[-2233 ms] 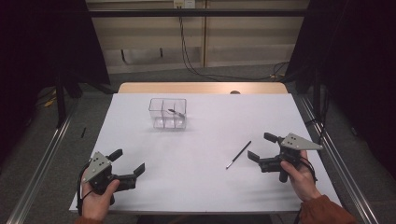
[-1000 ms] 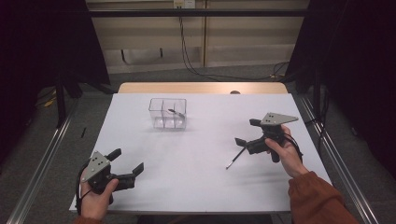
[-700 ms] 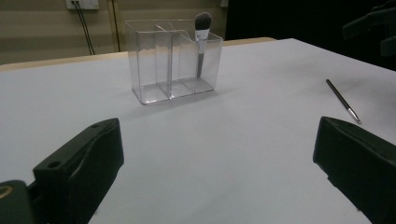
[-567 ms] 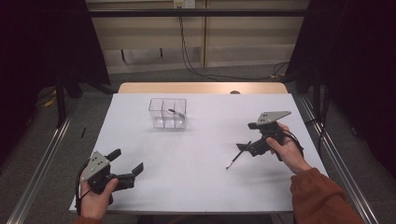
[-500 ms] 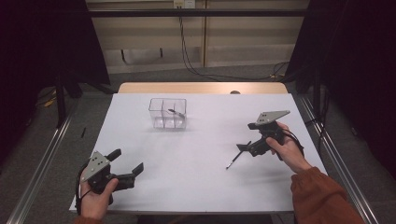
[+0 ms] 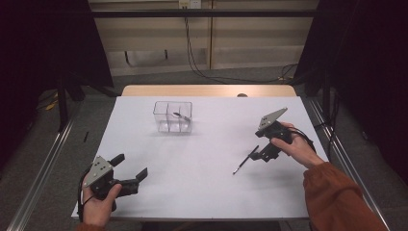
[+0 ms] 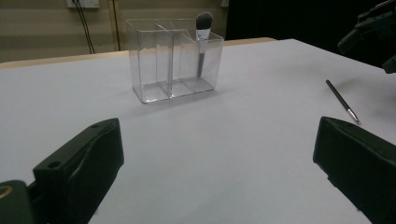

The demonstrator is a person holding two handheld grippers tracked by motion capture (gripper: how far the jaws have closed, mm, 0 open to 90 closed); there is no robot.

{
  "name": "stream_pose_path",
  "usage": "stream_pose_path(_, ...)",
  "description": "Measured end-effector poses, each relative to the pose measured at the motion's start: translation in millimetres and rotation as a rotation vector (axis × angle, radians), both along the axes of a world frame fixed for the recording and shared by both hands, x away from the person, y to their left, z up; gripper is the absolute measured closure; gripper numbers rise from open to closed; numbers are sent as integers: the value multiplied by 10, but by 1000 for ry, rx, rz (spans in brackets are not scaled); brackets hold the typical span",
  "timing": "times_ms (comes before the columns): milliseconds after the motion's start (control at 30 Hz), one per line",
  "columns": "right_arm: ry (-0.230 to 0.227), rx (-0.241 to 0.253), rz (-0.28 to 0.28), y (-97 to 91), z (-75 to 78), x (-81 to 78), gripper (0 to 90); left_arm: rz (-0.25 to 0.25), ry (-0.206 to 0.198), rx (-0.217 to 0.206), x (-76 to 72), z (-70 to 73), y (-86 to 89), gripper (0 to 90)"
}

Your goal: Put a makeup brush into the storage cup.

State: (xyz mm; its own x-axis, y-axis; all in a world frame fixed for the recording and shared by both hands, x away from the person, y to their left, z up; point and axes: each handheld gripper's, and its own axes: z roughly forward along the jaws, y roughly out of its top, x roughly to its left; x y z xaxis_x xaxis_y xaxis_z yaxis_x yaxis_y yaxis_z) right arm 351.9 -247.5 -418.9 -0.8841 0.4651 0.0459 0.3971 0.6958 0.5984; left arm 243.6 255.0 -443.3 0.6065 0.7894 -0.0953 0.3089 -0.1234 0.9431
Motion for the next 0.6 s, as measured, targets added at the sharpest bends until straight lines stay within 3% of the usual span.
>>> stream_pose_path(133,21,-28,29,-11,-19,33,35,-6,-1,9,2,-2,-4,18)
stream_pose_path(433,44,-167,94,23,-116,147,50,-6,1,9,3,-4,-13,17)
stream_pose_path(600,81,-262,133,100,-162,190,52,-10,2,10,4,-6,-17,18)
